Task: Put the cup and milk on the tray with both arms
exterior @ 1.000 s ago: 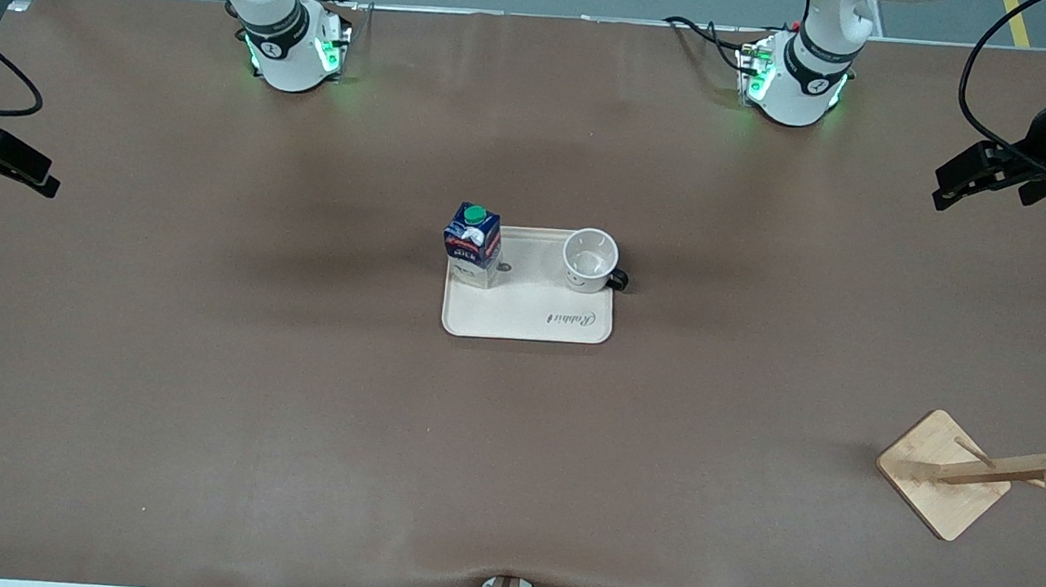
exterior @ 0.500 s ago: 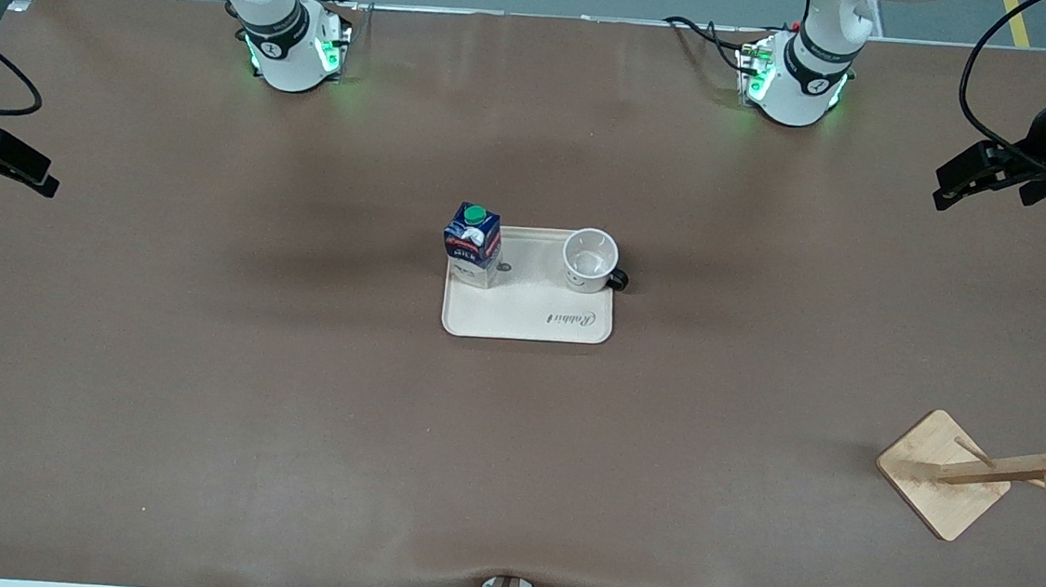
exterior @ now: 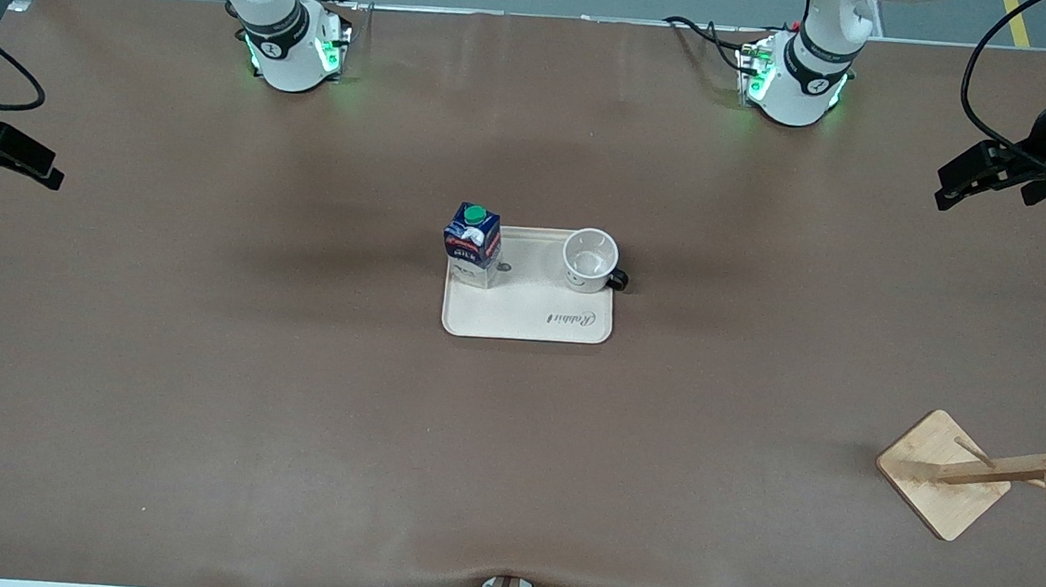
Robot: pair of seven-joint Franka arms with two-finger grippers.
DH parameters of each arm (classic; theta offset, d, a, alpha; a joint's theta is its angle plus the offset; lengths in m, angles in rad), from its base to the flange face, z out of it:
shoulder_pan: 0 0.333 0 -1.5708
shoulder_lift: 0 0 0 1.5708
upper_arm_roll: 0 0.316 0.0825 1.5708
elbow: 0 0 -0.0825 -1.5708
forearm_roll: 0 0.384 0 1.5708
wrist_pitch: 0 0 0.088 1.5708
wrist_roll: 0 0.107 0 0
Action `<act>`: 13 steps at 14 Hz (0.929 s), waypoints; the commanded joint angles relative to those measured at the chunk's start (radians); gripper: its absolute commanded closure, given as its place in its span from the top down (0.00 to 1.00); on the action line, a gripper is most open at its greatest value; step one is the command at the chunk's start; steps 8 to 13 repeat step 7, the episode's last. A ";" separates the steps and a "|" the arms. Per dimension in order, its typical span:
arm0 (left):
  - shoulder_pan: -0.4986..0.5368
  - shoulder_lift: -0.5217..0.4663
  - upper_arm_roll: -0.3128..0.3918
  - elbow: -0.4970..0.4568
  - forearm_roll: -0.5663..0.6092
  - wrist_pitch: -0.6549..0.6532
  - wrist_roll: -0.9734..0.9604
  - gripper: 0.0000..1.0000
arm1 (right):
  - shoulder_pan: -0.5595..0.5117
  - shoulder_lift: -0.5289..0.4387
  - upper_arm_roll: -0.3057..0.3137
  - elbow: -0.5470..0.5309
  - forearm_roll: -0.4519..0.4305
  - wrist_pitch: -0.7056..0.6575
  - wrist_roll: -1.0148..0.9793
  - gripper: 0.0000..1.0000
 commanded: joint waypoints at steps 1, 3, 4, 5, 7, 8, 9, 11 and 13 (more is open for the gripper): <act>-0.007 0.010 0.005 0.023 -0.014 -0.010 0.011 1.00 | -0.007 -0.009 0.012 0.014 0.018 -0.038 -0.009 1.00; -0.010 0.013 0.004 0.039 -0.013 -0.010 0.011 1.00 | -0.005 -0.009 0.014 0.014 0.018 -0.038 -0.009 1.00; -0.010 0.016 0.004 0.046 -0.016 -0.010 0.011 1.00 | -0.007 -0.009 0.012 0.014 0.018 -0.038 -0.009 1.00; -0.010 0.017 0.004 0.048 -0.014 -0.010 0.013 1.00 | -0.008 -0.009 0.012 0.014 0.018 -0.038 -0.009 1.00; -0.009 0.017 0.002 0.048 -0.014 -0.010 0.013 1.00 | -0.010 -0.004 0.011 0.014 0.018 -0.029 -0.010 1.00; -0.009 0.017 0.002 0.048 -0.014 -0.010 0.013 1.00 | -0.010 -0.004 0.011 0.014 0.018 -0.029 -0.010 1.00; -0.009 0.017 0.002 0.048 -0.014 -0.010 0.013 1.00 | -0.010 -0.004 0.011 0.014 0.018 -0.029 -0.010 1.00; -0.009 0.017 0.002 0.048 -0.014 -0.010 0.013 1.00 | -0.010 -0.004 0.011 0.014 0.018 -0.029 -0.010 1.00; -0.009 0.017 0.002 0.048 -0.014 -0.010 0.013 1.00 | -0.010 -0.004 0.011 0.014 0.018 -0.029 -0.010 1.00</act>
